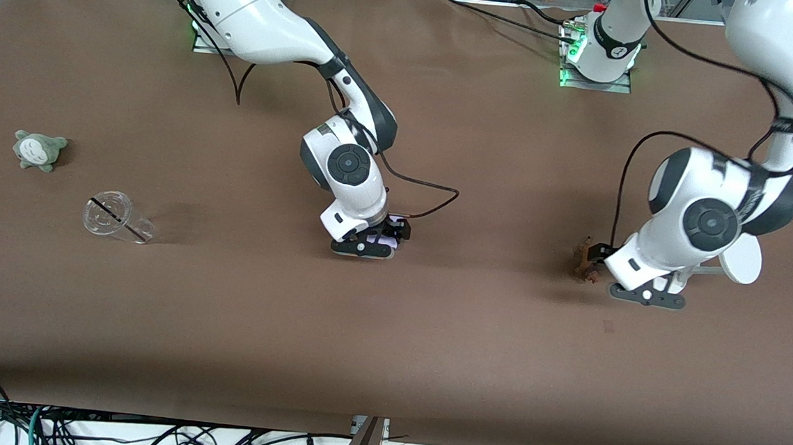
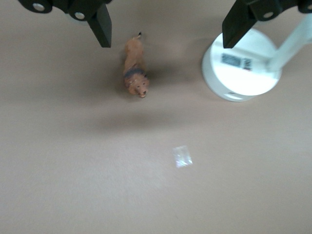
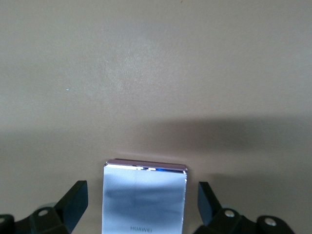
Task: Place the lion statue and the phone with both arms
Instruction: 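Release the lion with the left gripper while the right gripper lifts the phone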
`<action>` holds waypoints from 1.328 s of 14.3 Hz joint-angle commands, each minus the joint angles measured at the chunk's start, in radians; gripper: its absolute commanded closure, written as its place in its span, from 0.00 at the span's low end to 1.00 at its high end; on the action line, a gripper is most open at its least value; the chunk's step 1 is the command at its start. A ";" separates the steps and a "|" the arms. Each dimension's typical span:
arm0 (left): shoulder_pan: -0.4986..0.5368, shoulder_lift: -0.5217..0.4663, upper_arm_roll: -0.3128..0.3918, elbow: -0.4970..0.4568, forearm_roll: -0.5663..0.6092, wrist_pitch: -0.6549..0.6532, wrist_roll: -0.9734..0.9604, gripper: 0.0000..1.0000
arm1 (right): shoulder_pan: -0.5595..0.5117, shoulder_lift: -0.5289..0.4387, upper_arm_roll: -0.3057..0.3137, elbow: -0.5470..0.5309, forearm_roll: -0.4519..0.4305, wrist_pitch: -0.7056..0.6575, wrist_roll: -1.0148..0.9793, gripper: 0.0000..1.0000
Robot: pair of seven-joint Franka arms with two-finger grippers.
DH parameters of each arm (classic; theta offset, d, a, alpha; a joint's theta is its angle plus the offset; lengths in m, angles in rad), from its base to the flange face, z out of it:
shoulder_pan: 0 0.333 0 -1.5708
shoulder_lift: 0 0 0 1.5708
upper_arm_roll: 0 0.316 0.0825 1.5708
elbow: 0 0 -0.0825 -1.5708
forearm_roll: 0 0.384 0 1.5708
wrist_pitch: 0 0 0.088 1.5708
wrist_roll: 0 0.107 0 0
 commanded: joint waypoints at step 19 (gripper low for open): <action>-0.163 -0.413 0.291 0.050 -0.265 -0.369 0.157 0.00 | -0.052 -0.136 -0.012 0.029 -0.039 -0.249 -0.110 0.73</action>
